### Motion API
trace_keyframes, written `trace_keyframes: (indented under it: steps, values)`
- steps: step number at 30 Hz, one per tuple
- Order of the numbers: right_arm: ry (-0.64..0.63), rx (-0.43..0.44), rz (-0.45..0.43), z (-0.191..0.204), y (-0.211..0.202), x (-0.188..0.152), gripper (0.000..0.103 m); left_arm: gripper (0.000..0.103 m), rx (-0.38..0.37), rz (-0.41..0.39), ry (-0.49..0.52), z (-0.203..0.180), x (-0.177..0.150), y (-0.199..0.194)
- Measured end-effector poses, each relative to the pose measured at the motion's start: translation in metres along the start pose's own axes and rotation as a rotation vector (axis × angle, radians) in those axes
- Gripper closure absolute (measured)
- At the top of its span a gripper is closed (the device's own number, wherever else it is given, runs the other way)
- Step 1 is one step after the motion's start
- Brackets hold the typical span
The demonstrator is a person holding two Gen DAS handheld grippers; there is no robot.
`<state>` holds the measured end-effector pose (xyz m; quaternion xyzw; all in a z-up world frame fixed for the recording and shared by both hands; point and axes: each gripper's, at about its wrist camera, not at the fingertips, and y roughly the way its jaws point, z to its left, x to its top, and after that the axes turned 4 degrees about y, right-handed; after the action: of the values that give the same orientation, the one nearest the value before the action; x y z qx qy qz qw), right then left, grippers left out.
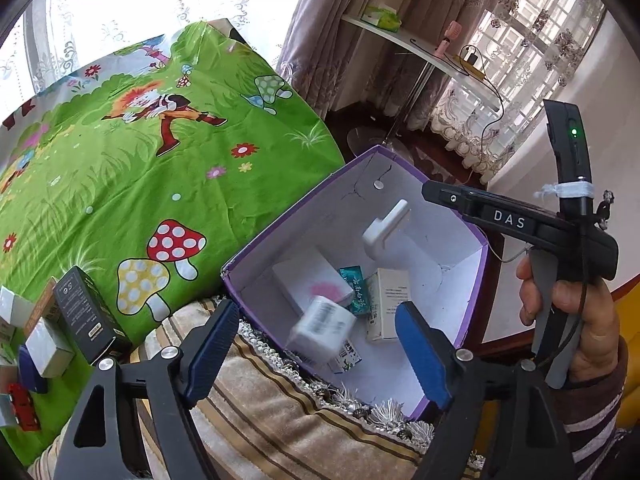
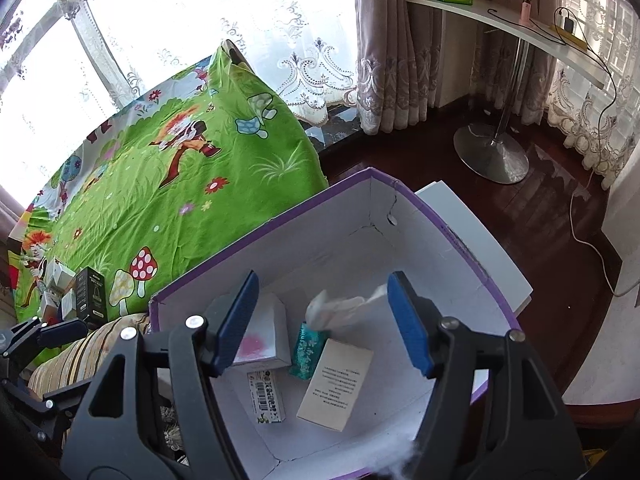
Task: Organize rigid objects
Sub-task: 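Open the right tool on the tray while the left tool drops the blue-text box in, then move both open tools back to the pile of boxes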
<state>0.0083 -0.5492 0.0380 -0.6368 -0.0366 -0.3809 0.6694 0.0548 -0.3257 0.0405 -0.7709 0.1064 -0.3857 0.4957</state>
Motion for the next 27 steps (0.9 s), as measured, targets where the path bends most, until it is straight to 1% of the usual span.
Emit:
trace_keyframes:
  steps: [6, 14, 22, 27]
  values:
    - [0.022, -0.001, 0.005, -0.004, -0.002, -0.001, 0.031, 0.021, -0.003, -0.02, -0.018, 0.006, -0.003, -0.005]
    - [0.023, 0.013, 0.003, 0.001, -0.006, -0.001, 0.028, 0.021, 0.031, -0.061, -0.011, 0.015, -0.009, -0.014]
    - [-0.022, 0.04, 0.009, 0.023, -0.011, -0.004, 0.027, 0.021, 0.035, -0.074, -0.044, 0.03, -0.021, -0.028]
    - [-0.064, 0.078, 0.012, 0.048, -0.017, -0.008, 0.025, 0.021, 0.049, -0.095, -0.071, 0.043, -0.033, -0.042]
